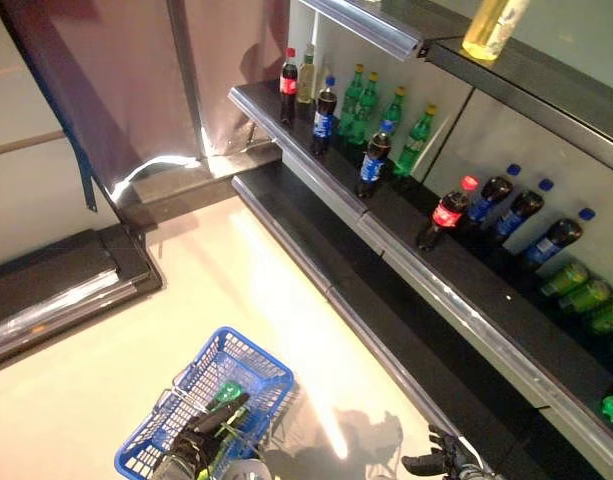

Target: Pick up the drink and place into the basket.

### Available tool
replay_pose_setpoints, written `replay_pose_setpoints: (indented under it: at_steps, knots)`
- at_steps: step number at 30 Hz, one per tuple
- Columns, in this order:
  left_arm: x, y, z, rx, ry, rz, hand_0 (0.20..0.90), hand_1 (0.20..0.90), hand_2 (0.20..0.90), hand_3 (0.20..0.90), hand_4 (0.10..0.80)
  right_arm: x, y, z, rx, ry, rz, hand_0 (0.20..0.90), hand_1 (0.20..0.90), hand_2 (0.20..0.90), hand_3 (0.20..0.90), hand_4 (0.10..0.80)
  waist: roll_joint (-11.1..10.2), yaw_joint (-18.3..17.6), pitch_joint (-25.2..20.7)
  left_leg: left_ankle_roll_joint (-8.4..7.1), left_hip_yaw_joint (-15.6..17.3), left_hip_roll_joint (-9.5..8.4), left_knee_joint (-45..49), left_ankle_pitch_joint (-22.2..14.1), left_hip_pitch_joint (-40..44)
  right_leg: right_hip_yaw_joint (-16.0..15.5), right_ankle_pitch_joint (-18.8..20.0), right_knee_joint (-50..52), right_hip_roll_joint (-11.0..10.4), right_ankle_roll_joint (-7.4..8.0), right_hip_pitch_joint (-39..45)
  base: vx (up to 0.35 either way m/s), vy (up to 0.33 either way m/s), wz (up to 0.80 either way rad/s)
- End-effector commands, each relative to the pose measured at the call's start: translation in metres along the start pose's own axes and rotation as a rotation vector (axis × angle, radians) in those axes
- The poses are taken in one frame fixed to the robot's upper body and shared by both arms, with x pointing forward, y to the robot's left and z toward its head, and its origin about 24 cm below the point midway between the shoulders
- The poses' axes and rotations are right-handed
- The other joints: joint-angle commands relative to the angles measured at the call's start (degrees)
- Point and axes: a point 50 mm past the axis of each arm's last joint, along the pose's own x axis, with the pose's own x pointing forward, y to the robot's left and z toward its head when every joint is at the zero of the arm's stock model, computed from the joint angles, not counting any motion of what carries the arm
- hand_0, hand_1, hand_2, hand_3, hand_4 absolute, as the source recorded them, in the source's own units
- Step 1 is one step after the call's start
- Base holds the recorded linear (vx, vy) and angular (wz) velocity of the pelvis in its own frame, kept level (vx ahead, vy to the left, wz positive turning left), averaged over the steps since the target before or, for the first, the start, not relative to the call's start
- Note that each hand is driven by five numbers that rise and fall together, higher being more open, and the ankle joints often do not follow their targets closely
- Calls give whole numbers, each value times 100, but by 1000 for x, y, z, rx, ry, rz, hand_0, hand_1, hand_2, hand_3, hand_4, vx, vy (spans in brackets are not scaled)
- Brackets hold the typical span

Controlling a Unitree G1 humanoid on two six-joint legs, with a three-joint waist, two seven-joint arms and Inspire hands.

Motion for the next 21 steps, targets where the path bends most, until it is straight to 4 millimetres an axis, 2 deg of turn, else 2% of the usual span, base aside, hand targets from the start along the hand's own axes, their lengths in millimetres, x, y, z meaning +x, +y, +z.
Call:
replay_pose_setpoints:
  at_steps: [1,3,6,8,10,12,13,15,17,18,19,21]
  knots:
    - [10,-53,39,156,-113,-270,300,300,300,200,100,4,-16,25,15,-105,-55,900,900,900,900,800,97,-76,-33,78,81,-561,553,-794,5,132,975,-814,458,-27,-505,246,60,34]
    - [11,-58,35,162,-100,-294,300,300,300,200,100,3,-20,20,28,-86,-76,900,900,900,900,800,132,-270,28,111,-132,-730,465,-854,160,368,1066,-1271,778,11,-841,308,53,23]
    - [9,-55,21,190,-63,-314,300,300,300,200,100,2,-25,13,38,-60,-99,900,900,900,900,800,223,-512,61,229,-537,-994,457,-969,395,799,1294,-1540,1119,-47,-1355,424,36,78]
    - [9,-52,17,197,-51,-316,300,300,300,200,100,2,-25,11,37,-54,-101,900,900,900,900,800,252,-582,59,279,-667,-1068,452,-1014,486,930,1346,-1483,1206,-73,-1466,307,-19,100]
    - [9,-52,12,211,-25,-323,300,300,300,200,100,0,-30,6,56,-35,-126,900,900,900,900,800,263,-720,-12,374,-922,-1228,556,-1164,598,1268,1374,-1494,1379,-234,-1455,447,-79,70]
    - [10,-53,11,214,-22,-327,300,300,300,200,100,1,-32,9,69,-40,-134,900,900,900,900,800,277,-750,-60,378,-944,-1239,698,-1258,588,1265,1317,-1314,1383,-295,-1492,310,-114,58]
    - [10,-54,10,217,-18,-321,300,300,300,200,100,1,-34,10,70,-38,-141,900,900,900,900,800,287,-779,-96,364,-865,-1221,820,-1360,613,1234,1226,-1280,1394,-377,-1424,308,-148,64]
    - [10,-49,5,217,-10,-296,300,300,300,200,100,1,-35,10,87,-42,-142,900,900,900,900,800,351,-834,-244,214,-834,-1122,1105,-1474,743,1213,954,-1140,1491,-590,-1242,312,-191,21]
    - [9,-45,3,225,-3,-276,300,300,300,200,100,1,-33,12,57,-49,-118,900,900,900,900,800,409,-877,-358,-2,-753,-978,1598,-1123,719,1200,793,-1207,1559,-742,-1057,220,-167,2]
    - [8,-41,1,220,0,-266,300,300,300,200,100,1,-33,11,36,-49,-108,900,900,900,900,800,440,-901,-419,-222,-684,-833,2287,-615,586,1186,682,-1276,1559,-844,-891,216,-157,5]
    - [8,-40,-1,212,1,-264,300,300,300,200,100,0,-34,11,29,-49,-106,900,900,900,900,800,425,-902,-432,-335,-645,-757,2874,-379,384,1196,627,-1331,1520,-901,-770,205,-148,6]
    - [8,-41,-3,201,2,-267,300,300,300,200,100,-1,-39,11,12,-49,-107,900,900,900,900,800,350,-846,-407,-420,-582,-694,4003,-86,-349,1236,505,-1362,1430,-1019,-545,196,-129,19]
